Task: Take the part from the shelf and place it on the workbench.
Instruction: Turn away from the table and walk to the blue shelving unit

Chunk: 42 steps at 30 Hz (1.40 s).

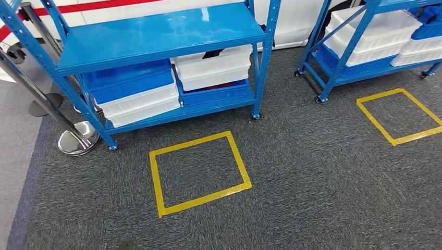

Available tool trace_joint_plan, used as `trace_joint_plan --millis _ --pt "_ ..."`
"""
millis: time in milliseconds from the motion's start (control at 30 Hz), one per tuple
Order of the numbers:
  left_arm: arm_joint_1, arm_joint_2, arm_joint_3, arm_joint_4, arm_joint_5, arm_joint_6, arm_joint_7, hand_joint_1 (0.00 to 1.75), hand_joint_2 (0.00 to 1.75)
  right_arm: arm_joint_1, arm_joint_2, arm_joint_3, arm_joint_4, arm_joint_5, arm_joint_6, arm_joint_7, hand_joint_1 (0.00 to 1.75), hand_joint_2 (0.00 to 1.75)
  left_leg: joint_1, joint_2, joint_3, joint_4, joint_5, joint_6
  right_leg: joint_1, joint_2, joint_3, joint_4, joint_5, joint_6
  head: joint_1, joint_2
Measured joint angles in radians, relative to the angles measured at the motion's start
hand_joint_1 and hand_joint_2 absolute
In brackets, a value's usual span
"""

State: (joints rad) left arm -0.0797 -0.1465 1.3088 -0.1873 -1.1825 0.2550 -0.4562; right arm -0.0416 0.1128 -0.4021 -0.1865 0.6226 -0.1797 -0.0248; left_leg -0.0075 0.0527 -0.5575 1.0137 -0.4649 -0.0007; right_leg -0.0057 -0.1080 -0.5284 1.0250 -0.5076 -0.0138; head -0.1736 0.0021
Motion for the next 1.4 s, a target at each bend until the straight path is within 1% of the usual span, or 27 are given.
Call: trace_joint_plan --millis 33,100,167,233,267,300,333,400,467,533,567,633,667,733,767,800,867,933,967,1100,1167,1233,1267,1300,1333,1367,1400 --pt "0.002 0.000 0.000 0.000 0.000 0.000 0.000 0.00 0.00 -0.003 0.000 0.000 0.000 0.000 0.001 0.000 0.00 0.00 0.003 -0.010 0.002 -0.004 0.003 0.006 0.000 -0.005 0.003 -0.001 -0.002 0.006 0.000 0.000" --pt "0.003 -0.001 0.000 0.000 0.000 -0.001 -0.001 0.00 0.00 -0.006 0.001 0.000 0.000 0.000 0.001 0.001 0.00 0.00 0.010 -0.029 0.009 -0.017 0.012 0.016 -0.002 0.025 -0.003 0.022 -0.022 0.017 0.001 0.000" --pt "0.001 -0.002 0.000 0.000 -0.001 -0.002 -0.002 0.00 0.00 -0.004 0.001 -0.001 0.000 -0.001 0.001 0.002 0.00 0.00 0.013 -0.047 0.010 -0.024 0.019 0.024 -0.007 0.080 -0.051 0.123 -0.079 0.025 0.001 0.000" --pt "-0.001 -0.001 0.000 0.000 -0.001 -0.004 -0.001 0.00 0.00 -0.001 0.001 -0.001 0.000 -0.002 0.001 0.002 0.00 0.00 0.013 -0.070 0.008 -0.023 0.020 0.026 -0.010 0.102 -0.117 0.248 -0.127 0.031 0.001 0.000" --pt "0.000 -0.001 0.000 0.000 -0.001 -0.005 0.000 0.00 0.00 0.000 0.001 -0.002 0.000 -0.002 0.001 0.002 0.00 0.00 0.013 -0.083 0.008 -0.022 0.020 0.026 -0.011 0.104 -0.134 0.274 -0.124 0.033 0.001 0.000" --pt "0.000 -0.001 0.000 0.000 -0.002 -0.006 0.001 0.00 0.00 0.001 0.001 -0.002 0.000 -0.003 0.001 0.003 0.00 0.00 0.013 -0.096 0.010 -0.021 0.019 0.025 -0.013 0.105 -0.132 0.259 -0.100 0.034 0.002 0.000" --pt "0.001 -0.001 0.000 0.000 -0.002 -0.008 0.002 0.00 0.00 0.002 0.001 -0.002 0.000 -0.003 0.001 0.003 0.00 0.00 0.014 -0.111 0.011 -0.019 0.018 0.023 -0.015 0.110 -0.112 0.207 -0.059 0.034 0.002 0.000" --pt "0.000 -0.002 0.000 0.000 -0.002 -0.011 0.004 0.00 0.00 0.006 0.001 -0.004 0.000 -0.004 0.001 0.004 0.00 0.00 0.015 -0.135 0.009 -0.011 0.013 0.014 -0.021 0.148 -0.058 0.073 0.011 0.031 0.001 0.000" --pt "-0.001 -0.003 0.000 0.000 -0.002 -0.013 0.004 0.00 0.00 0.006 0.001 -0.006 0.000 -0.005 0.001 0.005 0.00 0.00 0.014 -0.154 0.002 -0.006 0.011 0.002 -0.020 0.174 -0.036 0.011 0.029 0.025 0.001 0.000" --pt "0.001 -0.002 0.000 0.000 -0.002 -0.015 0.005 0.00 0.00 0.002 0.001 -0.006 0.000 -0.005 0.001 0.006 0.00 0.00 0.016 -0.171 -0.002 -0.008 0.012 -0.011 -0.018 0.158 -0.033 0.007 0.028 0.014 0.001 0.000" --pt "0.002 -0.001 0.000 0.000 -0.002 -0.016 0.004 0.00 0.00 0.001 0.002 -0.006 0.000 -0.005 0.001 0.007 0.00 0.00 0.016 -0.166 -0.004 -0.005 0.008 -0.017 -0.019 0.148 -0.031 0.003 0.030 0.006 0.001 0.000" --pt "0.002 0.001 0.000 0.000 -0.002 -0.022 0.002 0.00 0.00 0.002 0.002 -0.007 0.000 -0.006 -0.006 0.011 0.00 0.00 0.016 -0.125 -0.030 0.053 -0.028 -0.026 -0.023 0.125 -0.026 -0.005 0.031 -0.008 0.001 0.000" --pt "0.000 0.001 0.000 0.000 -0.002 -0.029 -0.002 0.00 0.00 0.004 0.001 -0.007 0.000 -0.010 -0.011 0.015 0.00 0.00 0.017 -0.097 -0.057 0.111 -0.060 -0.029 -0.021 0.115 -0.025 -0.006 0.029 -0.013 0.001 0.000" --pt "-0.001 0.001 -0.002 0.000 -0.002 -0.046 -0.013 0.00 0.00 0.007 0.001 -0.012 0.000 -0.020 -0.019 0.025 0.00 0.00 0.020 -0.068 -0.122 0.245 -0.116 -0.036 -0.017 0.098 -0.024 -0.006 0.021 -0.017 0.001 0.000" --pt "0.000 0.001 -0.003 0.000 -0.002 -0.054 -0.018 0.00 0.00 0.007 0.001 -0.016 0.000 -0.025 -0.021 0.031 0.00 0.00 0.021 -0.063 -0.140 0.282 -0.121 -0.037 -0.016 0.092 -0.022 -0.006 0.017 -0.017 0.001 0.000" --pt "0.001 0.002 -0.004 0.000 -0.002 -0.060 -0.021 0.00 0.00 0.007 0.001 -0.019 0.000 -0.027 -0.022 0.036 0.00 0.00 0.021 -0.061 -0.138 0.280 -0.106 -0.038 -0.015 0.086 -0.017 -0.005 0.012 -0.015 0.001 0.000" --pt "0.004 0.004 -0.007 0.000 -0.002 -0.066 -0.024 0.00 0.00 0.006 0.001 -0.025 0.000 -0.029 -0.024 0.040 0.00 0.00 0.020 -0.056 -0.078 0.166 -0.036 -0.032 -0.015 0.078 -0.001 -0.005 0.003 -0.011 0.001 0.000" --pt "0.003 0.005 -0.009 0.000 -0.002 -0.067 -0.024 0.00 0.00 0.006 0.001 -0.028 0.000 -0.030 -0.025 0.042 0.00 0.00 0.014 -0.044 -0.015 0.042 0.001 -0.018 -0.013 0.072 0.012 -0.005 -0.007 -0.002 0.001 0.000" --pt "0.003 0.006 -0.010 0.000 -0.002 -0.068 -0.025 0.00 0.00 0.006 0.001 -0.029 0.000 -0.030 -0.025 0.042 0.00 0.00 0.010 -0.040 0.001 0.011 0.001 -0.010 -0.012 0.069 0.017 -0.007 -0.011 0.005 0.001 0.000" --pt "0.008 0.006 -0.015 0.000 -0.002 -0.069 -0.024 0.00 0.00 0.002 0.001 -0.033 0.000 -0.030 -0.026 0.042 0.00 0.00 0.013 -0.047 0.031 -0.016 -0.015 0.019 -0.012 0.076 0.023 0.025 -0.011 0.029 0.001 0.000" --pt "0.007 0.005 -0.016 0.000 -0.002 -0.069 -0.024 0.00 0.00 0.002 0.001 -0.034 0.000 -0.030 -0.025 0.042 0.00 0.00 0.015 -0.050 0.052 -0.022 -0.022 0.029 -0.015 0.093 -0.030 0.114 -0.041 0.034 0.001 0.000" --pt "0.006 0.005 -0.016 0.000 -0.002 -0.069 -0.024 0.00 0.00 0.003 0.001 -0.035 0.000 -0.030 -0.025 0.042 0.00 0.00 0.014 -0.055 0.066 -0.022 -0.036 0.034 -0.015 0.102 -0.123 0.239 -0.085 0.039 0.001 0.000" --pt "0.006 0.005 -0.016 0.000 -0.002 -0.069 -0.023 0.00 0.00 0.005 0.001 -0.035 0.000 -0.030 -0.025 0.042 0.00 0.00 0.013 -0.058 0.076 -0.022 -0.044 0.033 -0.016 0.103 -0.160 0.275 -0.099 0.039 0.001 0.000" --pt "0.007 0.005 -0.016 0.000 -0.002 -0.069 -0.023 0.00 0.00 0.007 0.001 -0.035 0.000 -0.030 -0.024 0.042 0.00 0.00 0.012 -0.062 0.089 -0.022 -0.054 0.032 -0.016 0.103 -0.182 0.282 -0.098 0.038 0.001 0.000" --pt "0.007 0.005 -0.016 0.000 -0.002 -0.069 -0.023 0.00 0.00 0.010 0.000 -0.035 0.000 -0.030 -0.023 0.041 0.00 0.00 0.012 -0.067 0.105 -0.022 -0.065 0.031 -0.015 0.104 -0.187 0.252 -0.079 0.035 0.001 0.000" --pt "0.008 0.004 -0.016 0.000 -0.002 -0.069 -0.023 0.00 0.00 0.013 -0.001 -0.035 0.000 -0.030 -0.022 0.041 0.00 0.00 0.012 -0.071 0.121 -0.022 -0.078 0.028 -0.014 0.104 -0.181 0.197 -0.038 0.031 0.001 0.000" --pt "0.009 0.002 -0.016 0.000 -0.001 -0.069 -0.023 0.00 0.00 0.017 -0.003 -0.036 0.001 -0.030 -0.020 0.040 0.00 0.00 0.011 -0.074 0.136 -0.021 -0.092 0.025 -0.011 0.106 -0.173 0.132 0.023 0.025 0.001 0.000"
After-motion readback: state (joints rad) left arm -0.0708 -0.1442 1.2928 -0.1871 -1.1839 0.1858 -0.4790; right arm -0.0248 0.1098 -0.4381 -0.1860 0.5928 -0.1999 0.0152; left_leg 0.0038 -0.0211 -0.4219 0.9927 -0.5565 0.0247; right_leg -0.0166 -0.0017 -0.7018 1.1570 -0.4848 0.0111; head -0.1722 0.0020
